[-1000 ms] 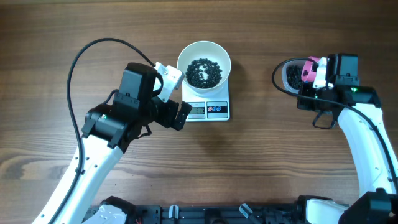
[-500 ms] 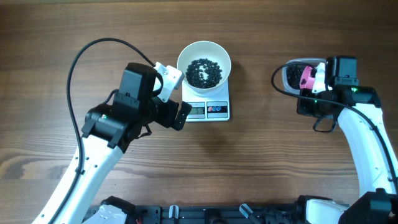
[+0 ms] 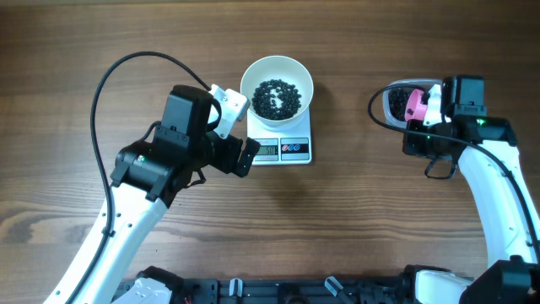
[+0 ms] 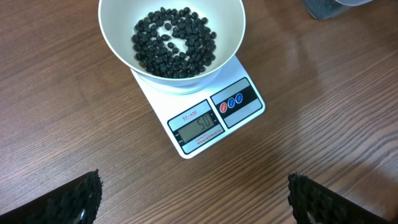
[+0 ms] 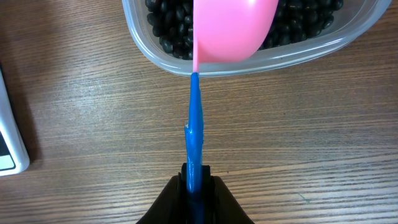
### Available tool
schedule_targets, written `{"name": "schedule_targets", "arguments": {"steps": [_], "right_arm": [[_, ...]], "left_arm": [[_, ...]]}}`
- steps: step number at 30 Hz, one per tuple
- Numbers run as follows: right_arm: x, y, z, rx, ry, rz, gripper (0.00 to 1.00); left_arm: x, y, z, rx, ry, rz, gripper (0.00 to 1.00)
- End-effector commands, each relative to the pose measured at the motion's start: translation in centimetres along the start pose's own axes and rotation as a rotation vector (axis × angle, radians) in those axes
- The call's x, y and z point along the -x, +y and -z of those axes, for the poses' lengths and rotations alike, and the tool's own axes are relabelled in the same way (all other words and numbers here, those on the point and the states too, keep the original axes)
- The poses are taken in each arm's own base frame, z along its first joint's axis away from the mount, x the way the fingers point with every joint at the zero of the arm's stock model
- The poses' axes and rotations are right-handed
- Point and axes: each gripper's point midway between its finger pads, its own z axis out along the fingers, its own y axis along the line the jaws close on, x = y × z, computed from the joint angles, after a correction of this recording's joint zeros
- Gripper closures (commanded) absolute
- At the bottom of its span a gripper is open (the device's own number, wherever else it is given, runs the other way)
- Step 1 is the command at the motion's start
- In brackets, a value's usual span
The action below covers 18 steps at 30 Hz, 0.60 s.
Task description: Scoop item into bowl and weigh 150g on scale
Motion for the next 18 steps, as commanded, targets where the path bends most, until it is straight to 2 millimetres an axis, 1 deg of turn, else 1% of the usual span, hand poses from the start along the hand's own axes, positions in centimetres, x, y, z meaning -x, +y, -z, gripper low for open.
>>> {"name": "schedule_targets", "arguments": {"steps": [1,8,11,18], "right_arm": [[0.8,-0.2,0.8,-0.011,-0.036,-0.001,0.86],[1.0,-0.2,0.8,-0.010,-0.045,-0.018,0.86],[1.6,-0.1,1.1,-0.007,-0.073,-0.031,0.86],[3.1,0.0,2.3,0.003,-0.161,-0.048,0.86]], "left_arm": [[0.8,-0.4,0.4,-0.017,-0.020,-0.001,0.00],[0.8,-0.4,0.4,-0.018,-0.020,-0.001,0.00],[0.8,-0.4,0.4,-0.017,-0.020,-0.001,0.00],[0.8,-0.4,0.4,-0.017,-0.020,-0.001,0.00]]}}
